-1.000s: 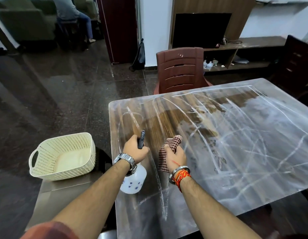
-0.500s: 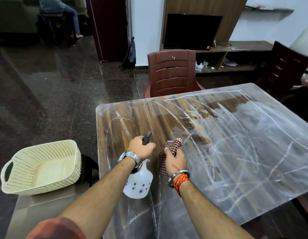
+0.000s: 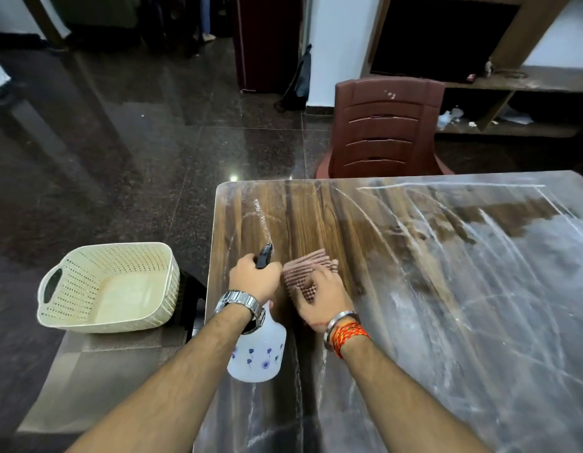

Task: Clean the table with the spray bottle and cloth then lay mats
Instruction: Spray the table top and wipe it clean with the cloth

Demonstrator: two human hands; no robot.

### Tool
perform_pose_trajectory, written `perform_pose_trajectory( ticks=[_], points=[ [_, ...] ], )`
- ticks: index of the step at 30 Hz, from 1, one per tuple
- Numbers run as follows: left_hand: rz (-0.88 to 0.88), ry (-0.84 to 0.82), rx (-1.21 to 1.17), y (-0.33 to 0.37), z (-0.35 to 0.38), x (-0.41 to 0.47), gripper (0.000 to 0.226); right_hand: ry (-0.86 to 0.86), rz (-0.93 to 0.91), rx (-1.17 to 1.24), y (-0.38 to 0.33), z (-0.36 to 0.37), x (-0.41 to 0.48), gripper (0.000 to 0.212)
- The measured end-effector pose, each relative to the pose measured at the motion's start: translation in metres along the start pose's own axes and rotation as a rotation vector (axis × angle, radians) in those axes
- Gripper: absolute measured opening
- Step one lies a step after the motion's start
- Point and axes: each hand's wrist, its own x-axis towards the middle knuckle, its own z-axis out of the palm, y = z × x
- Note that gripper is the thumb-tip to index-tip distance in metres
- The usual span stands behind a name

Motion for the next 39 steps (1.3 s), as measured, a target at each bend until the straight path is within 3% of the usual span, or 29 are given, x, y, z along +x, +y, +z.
perform_pose_trajectory(
  ticks=[3,5,8,11,15,20,25,32,36,39],
  points=[
    [-0.043,0.057,0.030,-0.004,-0.001,0.016,0.017,-0.212,-0.134,-0.233,0.017,0.029,0.017,0.054],
    [-0.060,0.083,0.013,-0.007,0.000,0.026,0.019,-0.245,-0.128,-0.339,0.024,0.049,0.024,0.063],
    [-0.060,0.134,0.010,-0.012,-0.002,0.039,0.021,-0.215,-0.165,-0.323,0.012,0.068,0.035,0.060],
    [-0.056,0.224,-0.003,-0.014,-0.010,0.059,0.013,-0.278,-0.323,-0.309,-0.015,0.083,0.061,0.059],
    [-0.046,0.297,0.014,-0.011,-0.020,0.091,0.020,-0.351,-0.483,-0.324,-0.052,0.103,0.109,0.075],
    [-0.068,0.405,0.024,-0.001,-0.027,0.129,0.022,-0.412,-0.492,-0.362,-0.076,0.124,0.173,0.073],
    [-0.067,0.381,0.089,0.016,-0.020,0.163,0.017,-0.391,-0.475,-0.402,-0.086,0.135,0.234,0.071],
    [-0.067,0.320,0.070,0.036,-0.004,0.182,0.019,-0.166,-0.162,-0.344,-0.014,0.103,0.301,0.061],
    [-0.092,0.304,0.053,0.037,-0.002,0.181,0.025,-0.031,0.242,-0.371,0.089,0.039,0.322,0.060],
    [-0.094,0.309,0.031,0.034,-0.005,0.179,0.018,0.035,0.532,-0.329,0.124,0.013,0.313,0.060]
  ],
)
